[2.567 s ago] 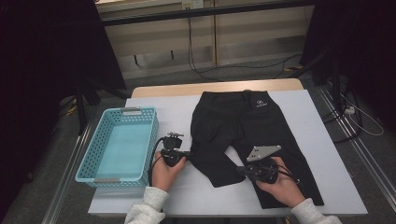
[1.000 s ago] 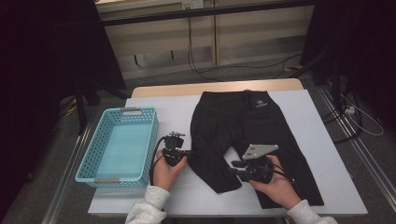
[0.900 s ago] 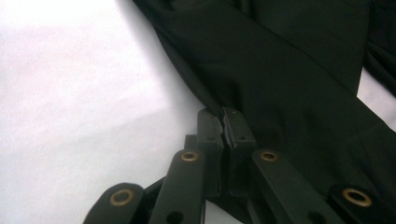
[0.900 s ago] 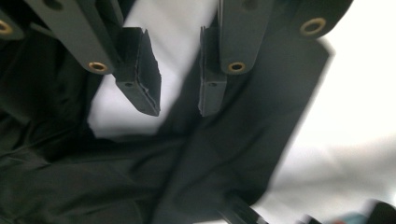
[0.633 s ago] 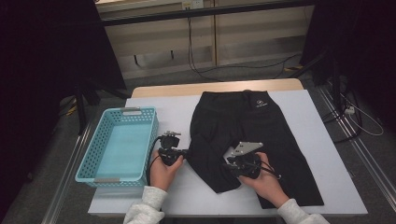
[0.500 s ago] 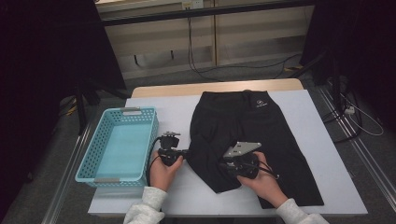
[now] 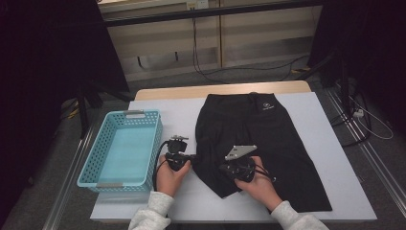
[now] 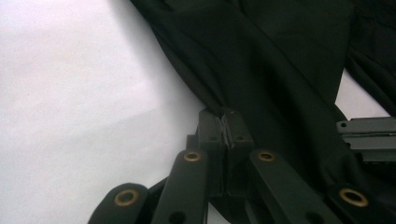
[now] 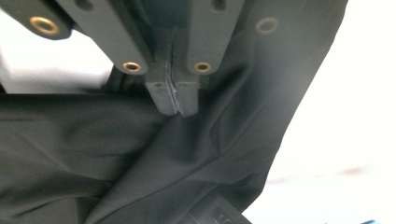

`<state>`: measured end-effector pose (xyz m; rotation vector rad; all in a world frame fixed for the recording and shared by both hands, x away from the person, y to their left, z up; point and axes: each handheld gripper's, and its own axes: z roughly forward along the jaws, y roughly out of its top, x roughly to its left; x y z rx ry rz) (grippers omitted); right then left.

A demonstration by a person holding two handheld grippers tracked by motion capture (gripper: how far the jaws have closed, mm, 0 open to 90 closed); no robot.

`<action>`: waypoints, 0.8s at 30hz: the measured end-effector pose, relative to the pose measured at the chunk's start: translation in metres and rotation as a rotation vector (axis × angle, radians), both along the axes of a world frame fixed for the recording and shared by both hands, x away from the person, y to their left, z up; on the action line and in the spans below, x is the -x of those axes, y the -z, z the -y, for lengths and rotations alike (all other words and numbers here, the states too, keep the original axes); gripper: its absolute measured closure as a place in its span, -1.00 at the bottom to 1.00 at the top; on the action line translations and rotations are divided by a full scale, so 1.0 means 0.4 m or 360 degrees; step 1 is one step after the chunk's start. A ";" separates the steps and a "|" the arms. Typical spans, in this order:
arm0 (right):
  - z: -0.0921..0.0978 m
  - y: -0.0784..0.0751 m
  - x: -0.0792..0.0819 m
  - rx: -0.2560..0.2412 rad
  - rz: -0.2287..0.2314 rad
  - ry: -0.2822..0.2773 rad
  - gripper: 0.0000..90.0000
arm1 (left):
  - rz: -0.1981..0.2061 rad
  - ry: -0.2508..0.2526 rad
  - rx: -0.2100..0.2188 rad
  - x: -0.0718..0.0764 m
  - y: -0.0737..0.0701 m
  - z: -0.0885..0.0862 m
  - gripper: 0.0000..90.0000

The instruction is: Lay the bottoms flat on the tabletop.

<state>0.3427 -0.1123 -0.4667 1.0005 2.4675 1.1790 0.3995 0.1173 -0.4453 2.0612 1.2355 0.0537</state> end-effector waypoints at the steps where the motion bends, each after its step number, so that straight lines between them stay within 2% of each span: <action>1: 0.004 -0.003 -0.001 -0.0006 -0.0009 0.0007 1.00 | 0.0008 -0.0013 -0.0003 -0.001 -0.001 -0.002 0.97; 4: 0.028 -0.022 -0.003 -0.0077 -0.0002 0.0027 1.00 | 0.0024 -0.0030 0.0008 -0.005 -0.005 -0.013 0.97; 6: 0.051 -0.041 -0.008 -0.0062 0.0041 0.0055 1.00 | 0.0032 -0.0045 0.0016 -0.007 -0.010 -0.020 0.97; 10: 0.109 -0.072 -0.014 -0.0137 0.0069 0.0135 1.00 | 0.0047 -0.0074 0.0025 -0.009 -0.015 -0.025 0.97; 15: 0.162 -0.091 -0.016 -0.0164 0.0106 0.0220 1.00 | 0.0043 -0.0081 0.0034 -0.013 -0.014 -0.034 0.97; 19: 0.173 -0.083 -0.015 -0.0121 0.0112 0.0235 1.00 | 0.0054 -0.0108 0.0042 -0.013 -0.018 -0.034 0.97; 24: 0.195 -0.069 -0.022 -0.0077 0.0111 0.0299 1.00 | 0.0085 -0.0110 0.0073 -0.013 -0.023 -0.037 0.97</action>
